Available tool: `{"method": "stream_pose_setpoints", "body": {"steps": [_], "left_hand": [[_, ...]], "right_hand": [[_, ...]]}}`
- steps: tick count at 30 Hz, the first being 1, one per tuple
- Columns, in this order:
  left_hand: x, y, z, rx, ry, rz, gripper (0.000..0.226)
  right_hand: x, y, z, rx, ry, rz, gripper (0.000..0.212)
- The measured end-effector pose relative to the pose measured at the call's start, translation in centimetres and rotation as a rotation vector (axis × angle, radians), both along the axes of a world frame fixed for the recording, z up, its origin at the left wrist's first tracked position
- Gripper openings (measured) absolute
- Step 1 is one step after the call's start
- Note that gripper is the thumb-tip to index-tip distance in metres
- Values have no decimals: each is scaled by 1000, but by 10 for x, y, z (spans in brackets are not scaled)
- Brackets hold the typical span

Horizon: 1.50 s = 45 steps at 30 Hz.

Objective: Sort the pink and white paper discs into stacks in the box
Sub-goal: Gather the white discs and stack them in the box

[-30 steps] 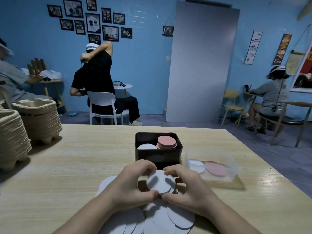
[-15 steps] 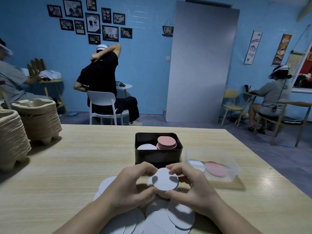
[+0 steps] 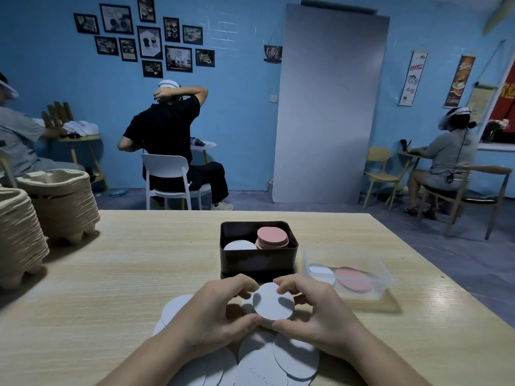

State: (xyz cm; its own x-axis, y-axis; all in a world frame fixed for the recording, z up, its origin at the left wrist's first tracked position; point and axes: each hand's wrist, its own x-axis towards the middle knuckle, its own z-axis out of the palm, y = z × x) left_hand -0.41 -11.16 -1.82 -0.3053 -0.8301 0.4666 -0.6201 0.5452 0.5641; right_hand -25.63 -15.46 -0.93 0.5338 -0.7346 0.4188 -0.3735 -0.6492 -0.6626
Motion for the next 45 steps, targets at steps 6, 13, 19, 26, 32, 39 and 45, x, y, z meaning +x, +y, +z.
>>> {"method": "stream_pose_setpoints", "body": {"steps": [6, 13, 19, 26, 32, 39, 45], "left_hand": [[2, -3, 6, 19, -178, 51, 41], [-16, -15, 7, 177, -302, 70, 52], [-21, -18, 10, 157, -255, 39, 45], [-24, -21, 12, 113, -241, 44, 44], [9, -10, 8, -24, -139, 52, 31], [17, -3, 7, -166, 67, 132, 23], [2, -4, 3, -180, 101, 84, 26]], "right_hand": [[-27, -3, 5, -19, 18, -114, 39], [-31, 3, 1, 118, -31, -95, 40], [-26, -3, -8, 112, -8, -81, 41], [-27, -3, -6, 108, -11, -91, 41], [-22, 0, -6, 124, -11, -108, 40], [-10, 0, -7, 118, -20, -105, 40], [-4, 2, -5, 116, -53, -58, 47]]}}
